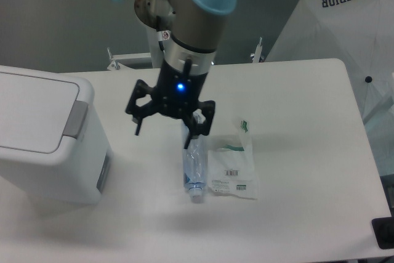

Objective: Open the trash can
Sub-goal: 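Move the open gripper over the bottle toward the trash can lid, then press the gripper against the trash can lid edge to flip it open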

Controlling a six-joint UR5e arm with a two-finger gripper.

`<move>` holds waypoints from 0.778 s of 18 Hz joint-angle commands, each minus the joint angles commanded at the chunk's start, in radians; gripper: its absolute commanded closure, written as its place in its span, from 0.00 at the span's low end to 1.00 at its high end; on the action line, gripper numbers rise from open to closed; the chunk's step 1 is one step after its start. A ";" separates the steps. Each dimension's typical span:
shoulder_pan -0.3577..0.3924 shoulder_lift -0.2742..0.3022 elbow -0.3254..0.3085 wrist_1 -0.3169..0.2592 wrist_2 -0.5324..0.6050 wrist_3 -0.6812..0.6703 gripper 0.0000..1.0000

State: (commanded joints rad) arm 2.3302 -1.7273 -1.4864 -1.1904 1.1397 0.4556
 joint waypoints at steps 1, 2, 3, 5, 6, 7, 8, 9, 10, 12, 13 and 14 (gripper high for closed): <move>-0.006 0.003 -0.002 0.000 -0.002 0.000 0.00; -0.018 0.008 -0.005 0.000 -0.002 0.000 0.00; -0.031 0.012 -0.011 0.002 0.000 0.000 0.00; -0.037 0.014 -0.012 0.003 0.002 -0.017 0.00; -0.041 0.012 -0.012 0.003 0.002 -0.028 0.00; -0.049 0.012 -0.014 0.003 0.005 -0.032 0.00; -0.054 0.009 -0.014 0.003 0.005 -0.034 0.00; -0.054 0.006 -0.015 0.005 0.005 -0.034 0.00; -0.058 0.005 -0.014 0.005 0.005 -0.034 0.00; -0.069 0.003 -0.017 0.005 0.006 -0.035 0.00; -0.074 0.003 -0.023 0.006 0.006 -0.032 0.00; -0.074 0.003 -0.028 0.006 0.006 -0.032 0.00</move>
State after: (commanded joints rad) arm 2.2565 -1.7242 -1.5140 -1.1842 1.1459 0.4234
